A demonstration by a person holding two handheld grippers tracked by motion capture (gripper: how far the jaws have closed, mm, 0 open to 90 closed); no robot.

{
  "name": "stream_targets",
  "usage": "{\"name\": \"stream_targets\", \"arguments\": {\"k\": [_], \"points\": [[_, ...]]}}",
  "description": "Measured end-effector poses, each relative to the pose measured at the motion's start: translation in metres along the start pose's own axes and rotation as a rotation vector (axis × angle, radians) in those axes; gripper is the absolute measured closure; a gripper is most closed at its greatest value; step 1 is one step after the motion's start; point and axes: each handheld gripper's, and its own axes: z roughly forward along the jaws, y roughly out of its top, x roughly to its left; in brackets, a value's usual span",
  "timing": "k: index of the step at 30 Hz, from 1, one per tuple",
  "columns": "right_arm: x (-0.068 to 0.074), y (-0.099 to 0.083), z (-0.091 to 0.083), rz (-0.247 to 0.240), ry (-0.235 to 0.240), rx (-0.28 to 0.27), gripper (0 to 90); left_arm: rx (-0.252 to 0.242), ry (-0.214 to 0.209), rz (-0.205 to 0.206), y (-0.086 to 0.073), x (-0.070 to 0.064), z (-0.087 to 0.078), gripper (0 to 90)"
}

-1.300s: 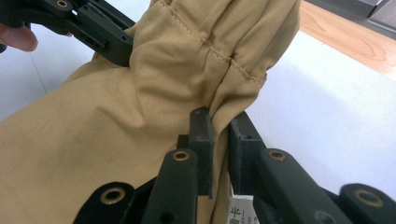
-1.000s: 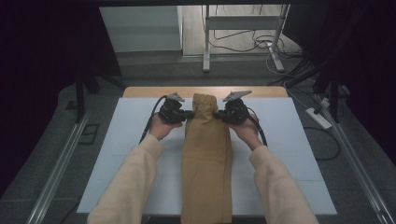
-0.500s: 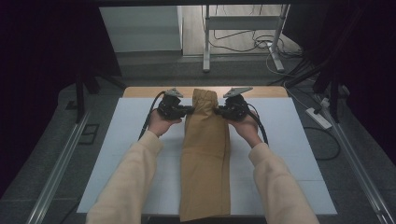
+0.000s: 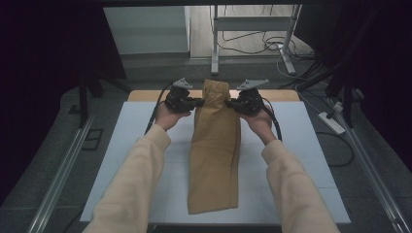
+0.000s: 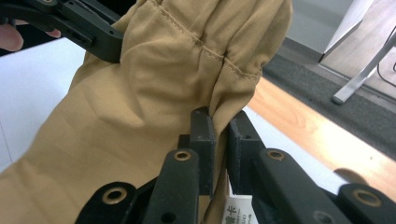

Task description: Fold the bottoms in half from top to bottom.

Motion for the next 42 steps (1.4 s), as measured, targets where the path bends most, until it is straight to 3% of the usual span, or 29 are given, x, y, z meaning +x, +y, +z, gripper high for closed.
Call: {"name": "stream_targets", "arguments": {"k": [7,28,42], "points": [[0.007,-0.013,0.001,0.011,0.003,0.008,82.2,0.006,-0.009,0.0,-0.011,-0.006,0.001,84.8],[0.016,-0.024,0.0,0.022,0.041,0.012,82.3,0.007,-0.047,-0.027,-0.029,-0.014,-0.002,84.8],[0.033,-0.032,-0.011,0.001,0.084,0.014,82.3,0.012,-0.067,-0.006,-0.043,-0.029,-0.014,84.8]]}}
